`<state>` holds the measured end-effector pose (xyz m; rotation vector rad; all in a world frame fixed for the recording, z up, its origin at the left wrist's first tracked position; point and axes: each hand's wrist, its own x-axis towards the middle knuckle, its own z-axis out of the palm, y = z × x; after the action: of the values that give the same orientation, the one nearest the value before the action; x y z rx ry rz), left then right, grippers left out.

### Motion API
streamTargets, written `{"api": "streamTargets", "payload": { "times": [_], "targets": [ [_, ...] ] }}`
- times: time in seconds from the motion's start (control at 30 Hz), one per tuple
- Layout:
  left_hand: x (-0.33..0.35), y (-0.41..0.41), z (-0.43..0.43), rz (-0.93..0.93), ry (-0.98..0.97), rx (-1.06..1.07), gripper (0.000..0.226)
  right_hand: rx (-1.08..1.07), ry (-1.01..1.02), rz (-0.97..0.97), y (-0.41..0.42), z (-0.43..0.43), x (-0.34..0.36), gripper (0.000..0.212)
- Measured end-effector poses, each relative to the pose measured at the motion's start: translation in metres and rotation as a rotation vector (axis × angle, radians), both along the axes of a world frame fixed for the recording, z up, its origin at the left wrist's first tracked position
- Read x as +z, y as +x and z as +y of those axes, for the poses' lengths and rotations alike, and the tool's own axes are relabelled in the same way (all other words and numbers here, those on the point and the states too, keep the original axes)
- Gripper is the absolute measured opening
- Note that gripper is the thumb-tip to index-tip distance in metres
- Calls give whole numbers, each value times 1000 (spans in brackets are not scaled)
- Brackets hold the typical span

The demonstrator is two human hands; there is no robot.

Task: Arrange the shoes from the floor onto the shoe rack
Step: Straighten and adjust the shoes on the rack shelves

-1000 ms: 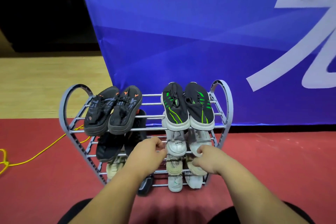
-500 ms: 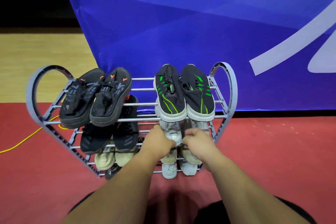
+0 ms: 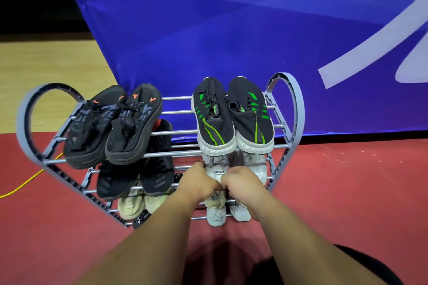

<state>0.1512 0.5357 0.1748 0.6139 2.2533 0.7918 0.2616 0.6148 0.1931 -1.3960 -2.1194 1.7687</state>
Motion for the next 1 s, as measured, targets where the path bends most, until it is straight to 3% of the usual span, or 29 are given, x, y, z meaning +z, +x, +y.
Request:
{"api": "streamTargets", "payload": {
  "times": [0.17, 0.3, 0.4, 0.57, 0.73, 0.87, 0.93, 1.0],
  "targets": [
    [4, 7, -1, 15, -21, -12, 83, -3, -10, -3, 3, 0, 4, 10],
    [10, 13, 5, 56, -14, 17, 71, -34, 31, 6, 5, 5, -1, 9],
    [15, 21, 12, 191, 5, -15, 55, -186, 144, -11, 10, 17, 0, 15],
    [8, 32, 15, 394, -23, -173, 56, -302, 267, -169, 25, 36, -4, 29],
    [-10, 35, 16, 407, -71, -304, 83, -122, 236, -421, 41, 37, -5, 32],
    [-18, 34, 16, 397, -152, -388, 88, -59, 97, -490, 46, 42, -15, 53],
    [-20, 30, 15, 384, -170, -392, 89, -120, -62, -402, 42, 42, -22, 65],
    [-21, 28, 15, 379, -169, -400, 89, -322, -313, -231, 37, 40, -29, 67]
  ]
}}
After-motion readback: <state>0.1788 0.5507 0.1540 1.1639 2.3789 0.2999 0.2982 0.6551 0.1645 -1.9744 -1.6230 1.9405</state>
